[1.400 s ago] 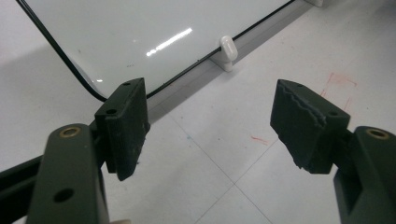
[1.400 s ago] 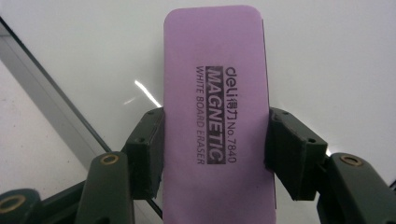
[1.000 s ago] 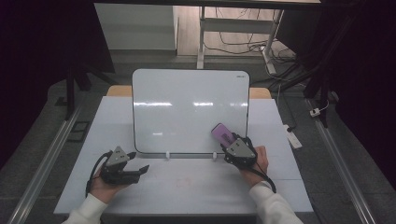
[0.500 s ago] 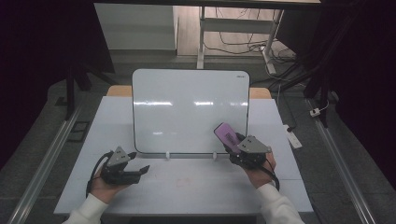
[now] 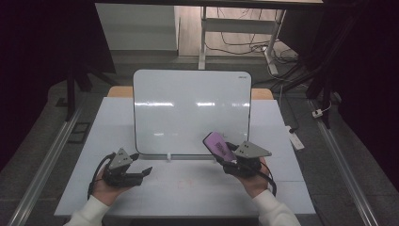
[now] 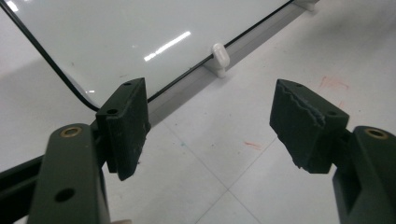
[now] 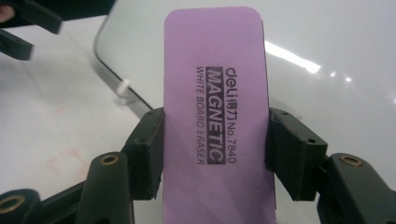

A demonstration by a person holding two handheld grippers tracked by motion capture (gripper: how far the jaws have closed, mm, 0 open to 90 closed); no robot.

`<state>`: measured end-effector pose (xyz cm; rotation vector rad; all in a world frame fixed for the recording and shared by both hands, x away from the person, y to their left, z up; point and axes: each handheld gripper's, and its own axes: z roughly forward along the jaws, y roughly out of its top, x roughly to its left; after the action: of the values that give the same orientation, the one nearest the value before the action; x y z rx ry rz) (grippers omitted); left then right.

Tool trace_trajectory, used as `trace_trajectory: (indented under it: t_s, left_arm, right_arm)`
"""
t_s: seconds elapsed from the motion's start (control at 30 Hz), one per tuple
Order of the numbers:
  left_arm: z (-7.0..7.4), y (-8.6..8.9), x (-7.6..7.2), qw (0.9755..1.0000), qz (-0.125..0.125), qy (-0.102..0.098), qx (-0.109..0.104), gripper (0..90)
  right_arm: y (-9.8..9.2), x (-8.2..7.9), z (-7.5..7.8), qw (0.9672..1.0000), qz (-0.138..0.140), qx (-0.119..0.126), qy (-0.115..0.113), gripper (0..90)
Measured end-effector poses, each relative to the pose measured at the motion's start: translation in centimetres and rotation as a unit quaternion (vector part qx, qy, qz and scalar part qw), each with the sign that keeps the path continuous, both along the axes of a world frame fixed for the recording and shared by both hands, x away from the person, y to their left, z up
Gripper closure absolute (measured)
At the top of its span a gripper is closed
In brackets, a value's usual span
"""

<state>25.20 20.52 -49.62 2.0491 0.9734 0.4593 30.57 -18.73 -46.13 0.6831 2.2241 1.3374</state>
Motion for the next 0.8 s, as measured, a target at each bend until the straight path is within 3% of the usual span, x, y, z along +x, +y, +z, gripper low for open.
trace_trajectory:
  t_s: [0.3, 0.67, 0.8]
  left_arm:
    - [0.8, -1.1, 0.1, 0.9995, -0.013, 0.002, -0.03, 29.3]
    - [1.7, -1.6, 0.4, 0.9972, -0.013, 0.001, -0.074, 30.1]
    - [2.1, -2.0, 0.5, 0.9958, -0.017, 0.002, -0.09, 30.1]
  right_arm:
    - [2.1, -0.9, -0.9, 0.9997, 0.019, 0.007, -0.013, 41.0]
    - [3.6, -1.3, -1.5, 0.9995, 0.024, 0.018, -0.01, 41.0]
    - [4.1, -1.6, -1.5, 0.9993, 0.026, 0.018, -0.019, 41.0]
